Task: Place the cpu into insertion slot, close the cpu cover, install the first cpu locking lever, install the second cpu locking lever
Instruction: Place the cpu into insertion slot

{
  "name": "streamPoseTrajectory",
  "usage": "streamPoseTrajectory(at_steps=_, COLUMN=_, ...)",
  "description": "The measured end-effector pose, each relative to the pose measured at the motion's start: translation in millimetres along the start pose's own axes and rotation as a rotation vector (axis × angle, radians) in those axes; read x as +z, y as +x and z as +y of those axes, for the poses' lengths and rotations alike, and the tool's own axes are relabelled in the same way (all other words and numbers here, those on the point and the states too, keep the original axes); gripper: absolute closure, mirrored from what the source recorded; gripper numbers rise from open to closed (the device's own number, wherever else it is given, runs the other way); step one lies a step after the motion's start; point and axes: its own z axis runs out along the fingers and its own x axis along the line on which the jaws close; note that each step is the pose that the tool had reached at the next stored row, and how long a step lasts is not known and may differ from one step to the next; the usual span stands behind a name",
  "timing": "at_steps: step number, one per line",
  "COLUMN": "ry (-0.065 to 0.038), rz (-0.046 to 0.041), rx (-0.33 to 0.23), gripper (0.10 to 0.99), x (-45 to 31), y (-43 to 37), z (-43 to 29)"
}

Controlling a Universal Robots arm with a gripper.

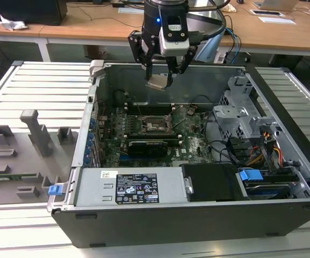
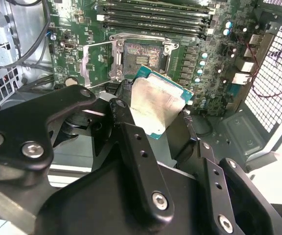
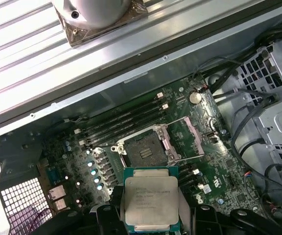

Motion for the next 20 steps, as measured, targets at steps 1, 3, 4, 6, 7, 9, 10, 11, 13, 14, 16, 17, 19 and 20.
streamPoseTrajectory(at_steps=1, ry=0.000, rz=-0.0001, rx=0.002, gripper=0.557, x=0.1, y=0.0, z=0.0)
streamPoseTrajectory(at_steps=3, ry=0.000, rz=-0.0007, rx=0.008, gripper=0.557, x=0.1, y=0.0, z=0.0)
streamPoseTrajectory(at_steps=4, ry=0.000, rz=-0.0008, rx=0.009, gripper=0.557, x=0.1, y=0.0, z=0.0)
streamPoseTrajectory(at_steps=6, ry=0.000, rz=-0.0013, rx=0.014, gripper=0.557, x=0.2, y=0.0, z=0.0)
streamPoseTrajectory(at_steps=7, ry=0.000, rz=-0.0014, rx=0.015, gripper=0.557, x=0.2, y=0.0, z=0.0)
streamPoseTrajectory(at_steps=9, ry=-0.001, rz=-0.0019, rx=0.022, gripper=0.557, x=0.2, y=0.0, z=0.0)
streamPoseTrajectory(at_steps=10, ry=-0.001, rz=-0.0022, rx=0.025, gripper=0.557, x=0.3, y=0.0, z=0.0)
streamPoseTrajectory(at_steps=11, ry=-0.001, rz=-0.0026, rx=0.029, gripper=0.557, x=0.3, y=0.0, z=0.0)
streamPoseTrajectory(at_steps=13, ry=-0.001, rz=-0.0033, rx=0.037, gripper=0.557, x=0.4, y=0.0, z=0.0)
streamPoseTrajectory(at_steps=14, ry=-0.001, rz=-0.0036, rx=0.040, gripper=0.557, x=0.4, y=0.0, z=0.0)
streamPoseTrajectory(at_steps=16, ry=-0.001, rz=-0.0041, rx=0.046, gripper=0.557, x=0.4, y=0.0, z=0.0)
streamPoseTrajectory(at_steps=17, ry=-0.001, rz=-0.0042, rx=0.048, gripper=0.557, x=0.4, y=0.0, z=0.0)
streamPoseTrajectory(at_steps=19, ry=-0.001, rz=-0.0047, rx=0.053, gripper=0.557, x=0.5, y=0.0, z=0.0)
streamPoseTrajectory(at_steps=20, ry=-0.001, rz=-0.0050, rx=0.056, gripper=0.557, x=0.5, y=0.0, z=0.0)
